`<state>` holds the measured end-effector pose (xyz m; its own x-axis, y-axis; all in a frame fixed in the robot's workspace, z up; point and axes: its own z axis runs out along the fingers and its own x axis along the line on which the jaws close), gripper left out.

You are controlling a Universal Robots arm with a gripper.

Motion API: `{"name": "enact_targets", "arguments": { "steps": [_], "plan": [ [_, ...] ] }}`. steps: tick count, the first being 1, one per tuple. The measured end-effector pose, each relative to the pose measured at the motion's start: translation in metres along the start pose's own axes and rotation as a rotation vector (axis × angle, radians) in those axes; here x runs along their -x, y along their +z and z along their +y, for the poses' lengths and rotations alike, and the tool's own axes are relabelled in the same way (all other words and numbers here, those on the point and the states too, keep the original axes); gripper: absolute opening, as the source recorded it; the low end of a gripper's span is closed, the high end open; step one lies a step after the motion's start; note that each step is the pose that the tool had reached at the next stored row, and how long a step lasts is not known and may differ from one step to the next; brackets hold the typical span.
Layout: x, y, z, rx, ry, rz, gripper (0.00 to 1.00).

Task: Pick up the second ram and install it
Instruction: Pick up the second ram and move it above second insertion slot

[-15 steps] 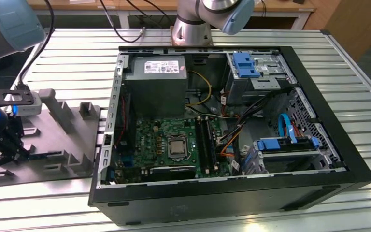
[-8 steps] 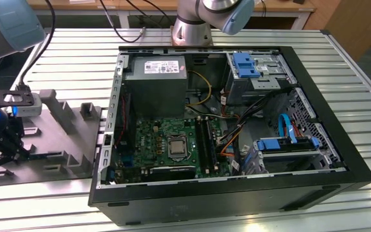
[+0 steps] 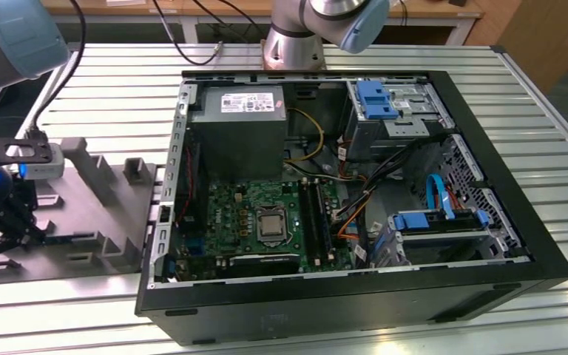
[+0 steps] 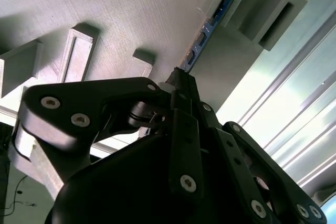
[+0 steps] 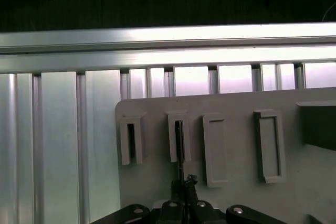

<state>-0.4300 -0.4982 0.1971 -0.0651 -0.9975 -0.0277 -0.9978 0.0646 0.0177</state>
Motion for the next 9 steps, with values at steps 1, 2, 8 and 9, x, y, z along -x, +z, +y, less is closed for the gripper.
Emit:
{"name": "enact_targets", "arguments": {
  "steps": [1, 2, 8, 9],
  "plan": [
    [0.0, 0.0, 0.0, -0.0002, 0.009, -0.0001, 0.12],
    [0.0, 0.0, 0.0, -0.0005, 0.021, -0.0003, 0.12],
    [0.0001, -0.0005, 0.0, -0.0009, 0.021, -0.0007, 0.12],
    [0.0001, -0.0007, 0.0, -0.0007, 0.021, -0.0006, 0.12]
  ]
}}
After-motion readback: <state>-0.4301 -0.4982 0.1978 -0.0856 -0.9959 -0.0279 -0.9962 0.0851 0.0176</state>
